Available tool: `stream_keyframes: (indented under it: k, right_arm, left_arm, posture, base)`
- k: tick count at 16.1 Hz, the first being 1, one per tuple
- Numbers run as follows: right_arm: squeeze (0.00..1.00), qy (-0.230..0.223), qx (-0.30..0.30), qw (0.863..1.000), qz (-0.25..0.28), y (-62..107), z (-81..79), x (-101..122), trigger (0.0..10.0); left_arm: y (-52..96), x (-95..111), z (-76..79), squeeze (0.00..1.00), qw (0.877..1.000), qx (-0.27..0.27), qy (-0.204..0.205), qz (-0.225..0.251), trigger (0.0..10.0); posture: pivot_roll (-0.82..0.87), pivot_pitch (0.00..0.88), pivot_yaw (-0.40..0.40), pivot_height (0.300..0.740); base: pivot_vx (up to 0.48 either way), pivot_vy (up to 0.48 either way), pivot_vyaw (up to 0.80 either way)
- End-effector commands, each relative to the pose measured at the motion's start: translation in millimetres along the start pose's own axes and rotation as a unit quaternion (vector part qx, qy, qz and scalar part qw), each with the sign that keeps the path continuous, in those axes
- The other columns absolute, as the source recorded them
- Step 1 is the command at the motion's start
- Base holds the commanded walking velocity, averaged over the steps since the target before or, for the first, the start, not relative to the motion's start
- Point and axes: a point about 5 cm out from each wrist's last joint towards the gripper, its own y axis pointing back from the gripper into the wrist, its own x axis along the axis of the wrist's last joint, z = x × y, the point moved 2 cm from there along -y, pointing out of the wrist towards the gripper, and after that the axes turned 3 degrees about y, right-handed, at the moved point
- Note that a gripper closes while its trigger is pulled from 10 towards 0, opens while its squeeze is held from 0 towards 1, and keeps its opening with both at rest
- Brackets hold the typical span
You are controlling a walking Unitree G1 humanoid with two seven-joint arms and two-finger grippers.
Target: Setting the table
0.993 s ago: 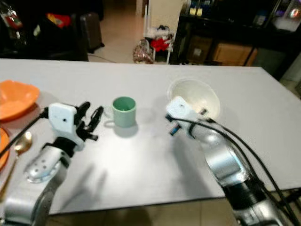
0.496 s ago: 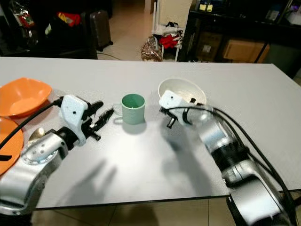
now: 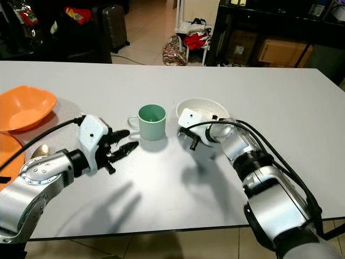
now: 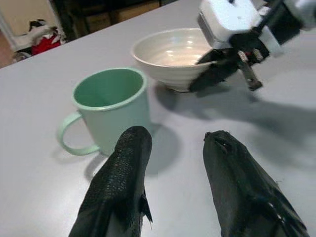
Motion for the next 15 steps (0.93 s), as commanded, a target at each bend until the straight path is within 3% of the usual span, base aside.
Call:
stream_keyframes:
  k: [1, 9, 10, 11, 15]
  right_arm:
    - [0.0, 0.021, -0.004, 1.0, 0.011, 2.5, 8.8, 10.6, 10.0]
    - [0.0, 0.026, 0.005, 0.999, 0.018, -5.3, 1.7, 12.0, 10.0]
    - [0.39, 0.021, 0.006, 1.0, 0.02, -5.7, 1.1, 11.8, 10.0]
    - [1.0, 0.017, 0.006, 1.0, 0.023, -5.5, 1.2, 12.0, 10.0]
    - [1.0, 0.003, 0.008, 0.999, 0.046, 1.2, 7.3, 16.3, 10.0]
  left_arm:
    - [0.8, -0.1, 4.6, 0.0, 1.0, -0.012, -0.002, -0.005, 10.0]
    - [1.1, -3.1, 10.5, 0.0, 1.0, -0.021, 0.0, -0.019, 10.0]
    - [0.9, -3.4, 11.1, 0.0, 1.0, -0.022, 0.001, -0.02, 10.0]
    - [1.0, -3.7, 11.8, 0.0, 1.0, -0.023, 0.002, -0.022, 10.0]
    - [2.7, -3.7, 12.3, 0.0, 0.999, -0.026, 0.008, -0.023, 10.0]
  posture:
    - [-0.08, 0.0, -0.027, 0.74]
    - [-0.08, 0.0, -0.035, 0.74]
    - [-0.08, 0.0, -0.035, 0.74]
    - [-0.08, 0.0, -0.036, 0.74]
    - [-0.08, 0.0, -0.036, 0.74]
  base:
    - [0.0, 0.0, 0.0]
    - [0.0, 0.0, 0.0]
    - [0.0, 0.0, 0.0]
    - [0.0, 0.0, 0.0]
    - [0.0, 0.0, 0.0]
